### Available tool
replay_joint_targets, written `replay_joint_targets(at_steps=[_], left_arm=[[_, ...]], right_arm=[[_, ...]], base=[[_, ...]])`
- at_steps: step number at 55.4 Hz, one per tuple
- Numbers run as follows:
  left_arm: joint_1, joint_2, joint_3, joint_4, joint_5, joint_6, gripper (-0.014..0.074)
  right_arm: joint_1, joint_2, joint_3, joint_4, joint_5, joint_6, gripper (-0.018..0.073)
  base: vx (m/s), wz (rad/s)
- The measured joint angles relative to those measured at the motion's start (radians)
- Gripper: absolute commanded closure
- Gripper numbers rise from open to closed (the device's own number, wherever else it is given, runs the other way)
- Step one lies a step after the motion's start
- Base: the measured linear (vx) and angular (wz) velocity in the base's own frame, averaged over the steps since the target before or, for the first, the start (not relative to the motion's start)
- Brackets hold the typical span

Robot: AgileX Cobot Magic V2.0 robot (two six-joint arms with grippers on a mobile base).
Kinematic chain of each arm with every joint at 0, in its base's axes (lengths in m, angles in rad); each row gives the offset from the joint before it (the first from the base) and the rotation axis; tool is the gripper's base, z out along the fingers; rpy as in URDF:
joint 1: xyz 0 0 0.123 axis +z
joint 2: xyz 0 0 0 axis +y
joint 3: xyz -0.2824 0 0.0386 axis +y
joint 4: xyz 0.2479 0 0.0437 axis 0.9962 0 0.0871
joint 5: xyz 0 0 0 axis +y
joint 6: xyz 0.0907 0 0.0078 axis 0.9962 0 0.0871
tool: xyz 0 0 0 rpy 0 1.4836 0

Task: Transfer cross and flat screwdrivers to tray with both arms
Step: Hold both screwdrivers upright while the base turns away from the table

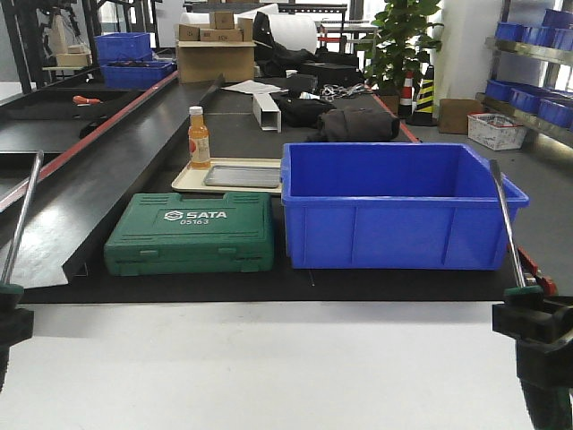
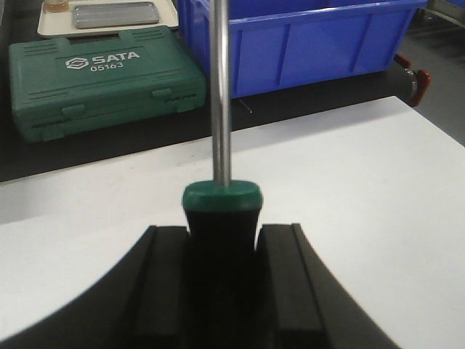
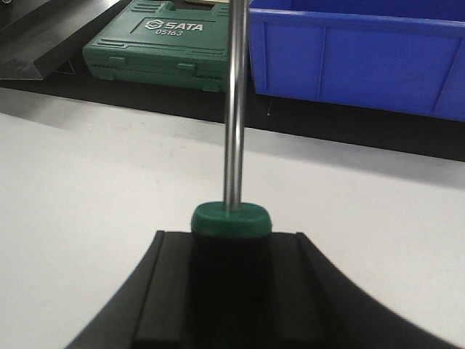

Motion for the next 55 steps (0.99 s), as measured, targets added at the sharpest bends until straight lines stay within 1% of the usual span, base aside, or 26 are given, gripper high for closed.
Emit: replay_joint_targets(at_steps=[37,55], left_arm=[[0.0,0.0,0.0,0.0,0.0,0.0,0.0599],[0.0,0.001,0.0,0.0,0.0,0.0,0.0599]], right_arm=[[0.0,0.0,0.0,0.0,0.001,0.0,0.0567],[0.0,0.0,0.0,0.0,0.001,0.0,0.0567]], base=[[-0.01,0.01],[-0.11,0.03]])
